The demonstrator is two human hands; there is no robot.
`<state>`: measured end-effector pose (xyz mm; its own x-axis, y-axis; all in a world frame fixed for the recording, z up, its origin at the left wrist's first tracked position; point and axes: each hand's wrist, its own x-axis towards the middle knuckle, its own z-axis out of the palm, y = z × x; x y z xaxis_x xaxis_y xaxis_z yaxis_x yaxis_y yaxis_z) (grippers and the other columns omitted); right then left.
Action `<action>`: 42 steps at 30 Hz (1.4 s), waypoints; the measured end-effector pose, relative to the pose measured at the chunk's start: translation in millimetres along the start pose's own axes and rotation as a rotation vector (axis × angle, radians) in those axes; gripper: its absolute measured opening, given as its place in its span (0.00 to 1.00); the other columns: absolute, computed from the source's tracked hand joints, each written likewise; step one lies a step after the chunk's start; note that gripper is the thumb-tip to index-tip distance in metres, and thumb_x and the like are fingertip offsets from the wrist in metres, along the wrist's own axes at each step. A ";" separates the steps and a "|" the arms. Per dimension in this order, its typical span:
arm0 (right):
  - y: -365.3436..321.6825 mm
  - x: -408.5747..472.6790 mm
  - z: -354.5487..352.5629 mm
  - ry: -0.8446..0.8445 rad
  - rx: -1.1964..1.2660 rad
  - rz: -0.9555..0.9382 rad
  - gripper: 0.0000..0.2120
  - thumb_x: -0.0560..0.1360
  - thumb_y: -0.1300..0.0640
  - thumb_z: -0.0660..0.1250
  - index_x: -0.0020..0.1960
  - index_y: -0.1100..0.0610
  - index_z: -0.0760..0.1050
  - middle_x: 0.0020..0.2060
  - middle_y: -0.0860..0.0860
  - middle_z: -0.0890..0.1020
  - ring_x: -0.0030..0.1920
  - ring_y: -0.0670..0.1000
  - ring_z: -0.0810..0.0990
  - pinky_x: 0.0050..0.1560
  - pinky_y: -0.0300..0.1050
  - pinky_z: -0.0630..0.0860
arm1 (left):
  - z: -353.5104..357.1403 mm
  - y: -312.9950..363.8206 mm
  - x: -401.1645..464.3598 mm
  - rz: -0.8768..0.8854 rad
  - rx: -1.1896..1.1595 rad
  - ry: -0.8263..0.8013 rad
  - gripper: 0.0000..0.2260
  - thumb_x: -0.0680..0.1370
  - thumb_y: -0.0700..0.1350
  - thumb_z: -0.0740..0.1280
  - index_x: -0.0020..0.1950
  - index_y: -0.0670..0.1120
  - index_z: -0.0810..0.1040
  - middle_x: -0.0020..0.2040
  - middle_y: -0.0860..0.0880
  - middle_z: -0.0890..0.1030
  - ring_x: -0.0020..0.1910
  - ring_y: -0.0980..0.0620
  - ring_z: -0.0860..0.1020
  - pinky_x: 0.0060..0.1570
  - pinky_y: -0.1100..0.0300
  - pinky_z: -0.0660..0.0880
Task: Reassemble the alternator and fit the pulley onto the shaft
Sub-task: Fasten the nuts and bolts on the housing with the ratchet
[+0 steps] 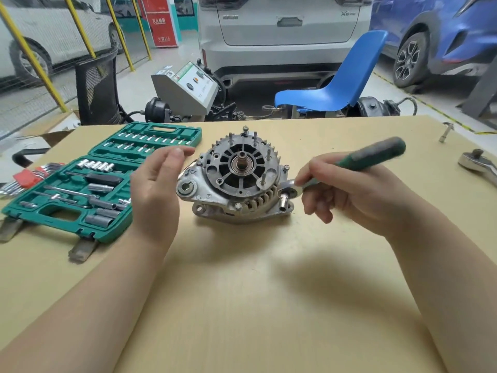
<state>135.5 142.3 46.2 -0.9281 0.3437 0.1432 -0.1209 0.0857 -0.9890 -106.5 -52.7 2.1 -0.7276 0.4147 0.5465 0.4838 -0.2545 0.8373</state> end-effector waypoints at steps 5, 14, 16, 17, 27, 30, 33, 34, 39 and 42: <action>4.4 -1.9 5.9 -0.248 0.129 -0.099 0.14 0.78 0.55 0.73 0.55 0.65 0.78 0.44 0.68 0.82 0.37 0.61 0.78 0.39 0.52 0.75 | 6.8 14.5 -11.7 0.567 0.350 -0.077 0.10 0.85 0.50 0.68 0.58 0.45 0.86 0.57 0.53 0.84 0.63 0.42 0.79 0.69 0.46 0.70; 20.6 6.3 17.3 -0.441 0.058 -0.219 0.15 0.82 0.67 0.66 0.68 0.62 0.73 0.58 0.69 0.80 0.54 0.65 0.77 0.53 0.59 0.73 | 8.4 28.5 -18.6 0.745 0.443 -0.347 0.20 0.80 0.60 0.73 0.66 0.49 0.82 0.53 0.55 0.87 0.65 0.41 0.78 0.68 0.24 0.63; 20.9 6.6 18.9 -0.448 0.030 -0.203 0.18 0.81 0.67 0.66 0.70 0.62 0.72 0.59 0.69 0.78 0.56 0.67 0.76 0.56 0.61 0.73 | 12.0 29.0 -20.4 0.763 0.418 -0.361 0.17 0.79 0.54 0.75 0.65 0.47 0.82 0.48 0.55 0.85 0.59 0.42 0.81 0.70 0.25 0.64; 20.4 6.2 19.0 -0.443 0.019 -0.189 0.19 0.81 0.67 0.66 0.71 0.61 0.73 0.59 0.68 0.78 0.56 0.68 0.76 0.57 0.60 0.73 | 14.1 29.2 -21.2 0.760 0.395 -0.359 0.14 0.79 0.50 0.76 0.63 0.46 0.83 0.47 0.54 0.85 0.57 0.43 0.81 0.69 0.26 0.66; 2.3 4.9 6.0 -0.394 0.668 0.032 0.18 0.81 0.60 0.60 0.68 0.67 0.75 0.53 0.67 0.83 0.41 0.57 0.86 0.45 0.48 0.82 | 14.2 34.5 -18.3 0.662 0.235 -0.307 0.15 0.78 0.41 0.80 0.63 0.43 0.83 0.54 0.56 0.81 0.53 0.42 0.78 0.56 0.53 0.75; 1.9 5.2 2.6 -0.473 0.763 0.095 0.22 0.80 0.57 0.56 0.65 0.73 0.73 0.53 0.72 0.80 0.41 0.62 0.85 0.44 0.51 0.83 | 11.1 33.7 -16.0 0.669 0.279 -0.336 0.15 0.78 0.41 0.80 0.63 0.44 0.83 0.50 0.51 0.84 0.52 0.41 0.78 0.58 0.50 0.75; 5.9 3.9 3.7 -0.498 0.618 0.108 0.25 0.82 0.54 0.63 0.70 0.72 0.69 0.50 0.71 0.80 0.34 0.58 0.83 0.34 0.45 0.82 | 9.5 32.7 -14.9 0.658 0.331 -0.366 0.15 0.78 0.43 0.80 0.63 0.46 0.83 0.48 0.48 0.84 0.51 0.40 0.79 0.56 0.42 0.76; 7.4 4.0 4.5 -0.471 0.528 0.101 0.26 0.81 0.55 0.66 0.72 0.71 0.68 0.49 0.69 0.80 0.32 0.55 0.82 0.30 0.42 0.80 | 9.0 32.6 -14.4 0.645 0.346 -0.386 0.15 0.78 0.44 0.80 0.63 0.46 0.84 0.48 0.48 0.83 0.52 0.40 0.80 0.54 0.40 0.76; 10.5 6.5 6.5 -0.357 0.288 0.086 0.22 0.76 0.57 0.72 0.67 0.66 0.77 0.45 0.65 0.81 0.27 0.50 0.76 0.26 0.40 0.68 | 2.0 32.6 -6.5 0.613 0.434 -0.557 0.17 0.75 0.43 0.80 0.64 0.42 0.86 0.50 0.43 0.84 0.50 0.40 0.82 0.52 0.40 0.79; 11.9 6.3 6.9 -0.350 0.265 0.091 0.22 0.76 0.57 0.73 0.66 0.66 0.78 0.45 0.65 0.82 0.27 0.51 0.75 0.26 0.40 0.67 | 0.0 34.0 -5.0 0.601 0.470 -0.580 0.17 0.75 0.44 0.79 0.63 0.43 0.87 0.51 0.44 0.84 0.50 0.42 0.82 0.54 0.41 0.79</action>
<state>125.8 139.1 35.1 -0.9969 -0.0025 0.0790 -0.0771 -0.1881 -0.9791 -86.4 -63.4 27.9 -0.0009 0.7292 0.6843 0.9351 -0.2418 0.2589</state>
